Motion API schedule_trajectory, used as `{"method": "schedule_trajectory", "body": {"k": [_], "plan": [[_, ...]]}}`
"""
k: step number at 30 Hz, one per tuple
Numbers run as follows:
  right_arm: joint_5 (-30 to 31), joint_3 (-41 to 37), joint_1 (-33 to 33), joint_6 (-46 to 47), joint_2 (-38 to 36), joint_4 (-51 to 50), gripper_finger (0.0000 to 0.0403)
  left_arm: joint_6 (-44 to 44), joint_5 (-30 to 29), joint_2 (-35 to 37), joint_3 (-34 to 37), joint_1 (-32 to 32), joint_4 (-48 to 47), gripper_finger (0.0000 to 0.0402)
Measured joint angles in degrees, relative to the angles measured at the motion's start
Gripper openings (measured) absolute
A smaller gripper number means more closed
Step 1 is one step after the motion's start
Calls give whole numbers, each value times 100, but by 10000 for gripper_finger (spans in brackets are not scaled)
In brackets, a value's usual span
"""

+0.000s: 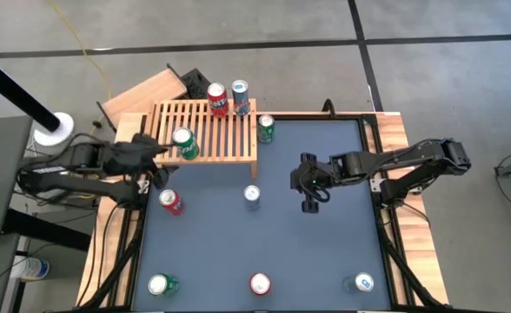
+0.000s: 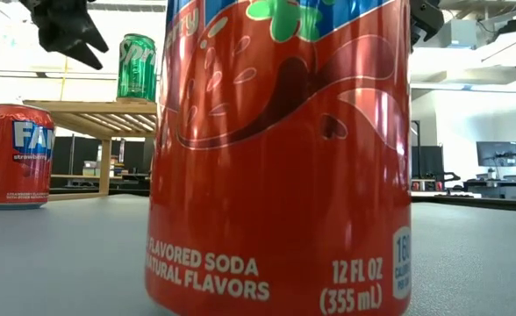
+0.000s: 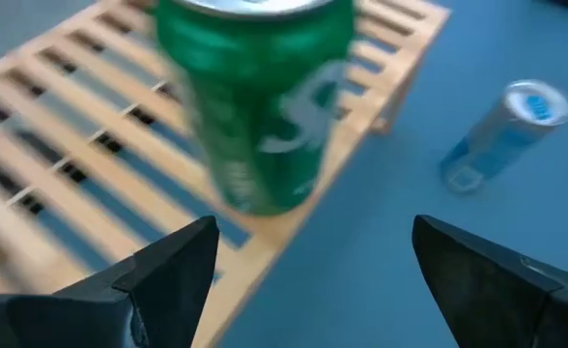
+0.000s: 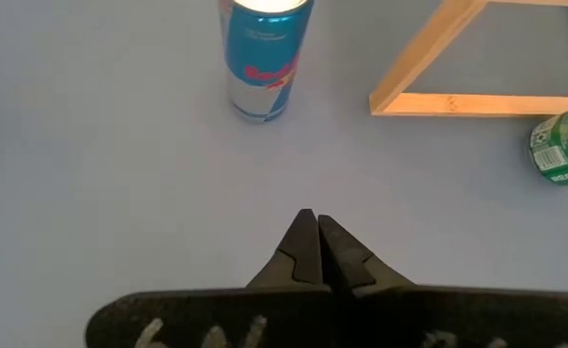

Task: Place canned beverage on shelf
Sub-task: Put the middle right green soda can on the shelf

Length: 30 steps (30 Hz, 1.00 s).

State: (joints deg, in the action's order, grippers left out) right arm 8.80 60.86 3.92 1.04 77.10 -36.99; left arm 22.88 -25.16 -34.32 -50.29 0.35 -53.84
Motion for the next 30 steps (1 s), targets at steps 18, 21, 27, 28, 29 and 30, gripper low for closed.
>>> {"method": "schedule_trajectory", "body": {"k": [18,21,27,28,29,30], "plan": [[-149,0,-261,46,0,28,0,-786,-2035,246,1495,-575,1971,332],[-149,0,-260,46,0,26,0,-767,-2443,249,1634,-574,2095,332],[-149,0,-258,42,0,23,0,-996,-2525,215,1682,-572,2445,332],[-149,0,-258,40,0,25,0,-1116,-2515,209,1682,-574,2576,332],[-149,0,-258,40,0,26,0,-1254,-2506,208,1682,-574,2717,332],[-149,0,-258,42,0,27,0,-1385,-2504,205,1682,-572,2836,332]]}}
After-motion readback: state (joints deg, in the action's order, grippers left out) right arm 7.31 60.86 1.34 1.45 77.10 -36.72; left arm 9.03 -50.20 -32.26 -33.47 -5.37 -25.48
